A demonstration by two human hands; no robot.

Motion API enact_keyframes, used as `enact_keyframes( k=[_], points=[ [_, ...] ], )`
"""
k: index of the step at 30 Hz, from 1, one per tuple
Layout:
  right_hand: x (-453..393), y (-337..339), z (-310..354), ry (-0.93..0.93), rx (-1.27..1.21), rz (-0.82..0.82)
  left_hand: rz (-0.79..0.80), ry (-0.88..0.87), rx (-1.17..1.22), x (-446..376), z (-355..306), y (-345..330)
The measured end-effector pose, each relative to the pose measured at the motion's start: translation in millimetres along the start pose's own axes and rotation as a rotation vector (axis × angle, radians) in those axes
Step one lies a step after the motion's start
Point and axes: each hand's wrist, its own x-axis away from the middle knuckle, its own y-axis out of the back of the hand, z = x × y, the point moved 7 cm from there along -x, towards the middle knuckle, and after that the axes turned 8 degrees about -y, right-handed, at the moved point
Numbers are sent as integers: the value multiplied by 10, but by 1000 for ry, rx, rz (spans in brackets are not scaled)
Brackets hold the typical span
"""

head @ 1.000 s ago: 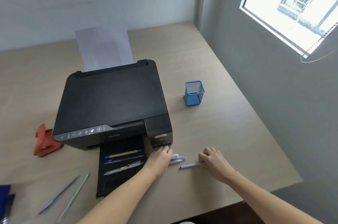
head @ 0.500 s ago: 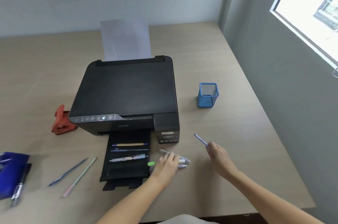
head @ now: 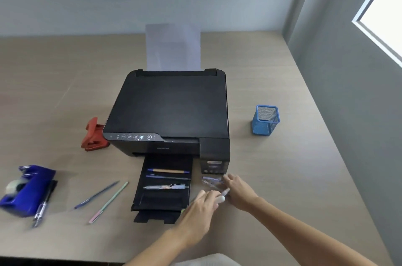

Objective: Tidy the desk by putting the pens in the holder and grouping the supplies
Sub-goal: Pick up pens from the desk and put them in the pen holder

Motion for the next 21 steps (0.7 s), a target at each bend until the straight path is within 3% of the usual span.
enact_keyframes(
  k=[5,9,15,21],
  points=[
    [-31,-151,-27,86,304,25,31,33,135,-128,-7,317],
    [251,165,-460,40,234,-82,117,71,260,-444,-228,675],
    [432,953,-1146,-180,-226,-297,-25,73,424,-1341,-471,986],
    [114,1877,-1403,-408,-786,-683,-278,153,579,-2447,-371,891]
  ],
)
